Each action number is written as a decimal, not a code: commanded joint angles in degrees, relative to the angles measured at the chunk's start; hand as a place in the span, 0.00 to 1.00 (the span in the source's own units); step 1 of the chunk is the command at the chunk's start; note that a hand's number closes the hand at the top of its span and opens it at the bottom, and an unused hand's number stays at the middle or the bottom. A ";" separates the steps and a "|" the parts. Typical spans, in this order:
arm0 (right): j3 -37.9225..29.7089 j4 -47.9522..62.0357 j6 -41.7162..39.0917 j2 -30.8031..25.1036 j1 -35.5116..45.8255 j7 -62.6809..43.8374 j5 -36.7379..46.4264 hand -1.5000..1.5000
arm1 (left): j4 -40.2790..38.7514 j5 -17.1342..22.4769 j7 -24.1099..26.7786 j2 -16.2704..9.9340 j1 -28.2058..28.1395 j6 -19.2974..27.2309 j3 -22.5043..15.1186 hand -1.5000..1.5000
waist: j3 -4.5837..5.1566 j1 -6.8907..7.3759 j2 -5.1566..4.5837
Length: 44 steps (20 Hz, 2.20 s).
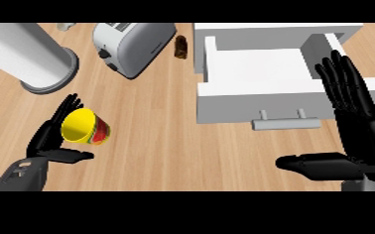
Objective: Pick up the cup, place it into the drawer and close the drawer
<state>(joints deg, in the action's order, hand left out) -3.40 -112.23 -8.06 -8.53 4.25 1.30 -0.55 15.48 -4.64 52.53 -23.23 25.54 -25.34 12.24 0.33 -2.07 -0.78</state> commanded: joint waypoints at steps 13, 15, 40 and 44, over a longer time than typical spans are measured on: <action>0.73 0.65 -0.12 0.45 1.47 -1.01 0.15 0.00 | -1.70 0.96 7.09 3.55 2.07 -12.39 -1.02 0.00 | 0.08 -0.05 -0.12; -0.16 0.60 -0.28 -0.22 1.36 -0.88 0.03 0.00 | -1.18 1.31 7.98 2.91 1.24 -14.58 -1.14 0.00 | 0.12 -0.13 -0.15; -3.60 3.03 -1.72 -2.17 2.18 -0.53 -1.79 0.00 | 4.90 14.19 14.74 13.16 -1.48 -0.43 8.24 1.00 | -0.17 1.21 0.39; -3.91 5.00 -1.64 -1.75 0.71 2.08 -0.98 0.00 | 9.57 15.91 11.26 13.00 1.92 -0.77 8.44 1.00 | -0.30 1.81 0.71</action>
<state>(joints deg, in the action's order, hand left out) -6.42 -108.73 -9.16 -9.73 5.26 2.18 -1.46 21.88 10.40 56.65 -11.51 26.57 -22.71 20.50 0.13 -0.65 -0.26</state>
